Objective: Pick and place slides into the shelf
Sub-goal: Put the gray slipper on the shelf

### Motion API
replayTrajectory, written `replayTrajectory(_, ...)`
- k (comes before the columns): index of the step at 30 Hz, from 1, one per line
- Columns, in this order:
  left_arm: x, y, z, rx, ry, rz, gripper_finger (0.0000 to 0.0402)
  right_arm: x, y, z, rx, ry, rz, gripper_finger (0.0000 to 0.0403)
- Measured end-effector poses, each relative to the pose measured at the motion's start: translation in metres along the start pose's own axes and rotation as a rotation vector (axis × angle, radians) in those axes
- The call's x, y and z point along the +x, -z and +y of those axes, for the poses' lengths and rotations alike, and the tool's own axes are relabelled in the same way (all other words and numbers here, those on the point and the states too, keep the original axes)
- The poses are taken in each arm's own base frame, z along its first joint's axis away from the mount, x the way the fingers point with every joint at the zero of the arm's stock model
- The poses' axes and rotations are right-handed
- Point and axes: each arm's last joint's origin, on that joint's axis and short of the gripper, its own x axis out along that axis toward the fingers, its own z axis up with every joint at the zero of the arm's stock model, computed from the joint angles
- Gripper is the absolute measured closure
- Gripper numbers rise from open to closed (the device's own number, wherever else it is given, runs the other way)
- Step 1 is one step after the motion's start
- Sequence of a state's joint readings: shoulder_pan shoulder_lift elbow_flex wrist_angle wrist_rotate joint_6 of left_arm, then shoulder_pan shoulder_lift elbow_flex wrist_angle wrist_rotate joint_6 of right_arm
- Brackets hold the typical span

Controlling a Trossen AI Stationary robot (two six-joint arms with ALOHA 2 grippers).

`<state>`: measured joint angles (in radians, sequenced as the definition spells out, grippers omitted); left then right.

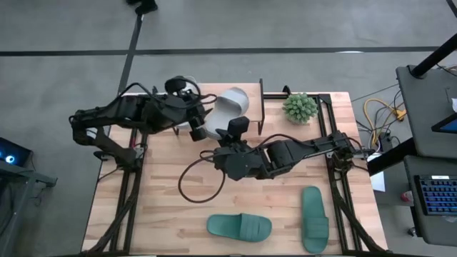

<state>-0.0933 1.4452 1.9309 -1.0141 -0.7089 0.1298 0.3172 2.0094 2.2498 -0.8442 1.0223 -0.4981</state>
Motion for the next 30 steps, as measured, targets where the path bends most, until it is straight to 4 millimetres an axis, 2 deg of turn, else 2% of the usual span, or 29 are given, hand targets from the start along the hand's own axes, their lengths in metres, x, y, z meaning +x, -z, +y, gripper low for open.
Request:
replayTrajectory(9,-0.031,0.009,0.007,0.005,0.075,-0.020,0.0239,0.003,0.008,0.002,0.012,-0.031,0.046,0.0342)
replayTrajectory(14,-0.047,0.016,0.014,-0.059,0.096,-0.018,0.0239,0.007,0.009,0.000,0.022,-0.045,0.047,0.0342)
replayTrajectory(30,-0.085,0.031,0.039,-0.248,0.229,-0.083,0.0239,0.021,0.016,0.009,-0.141,-0.130,0.044,0.0342)
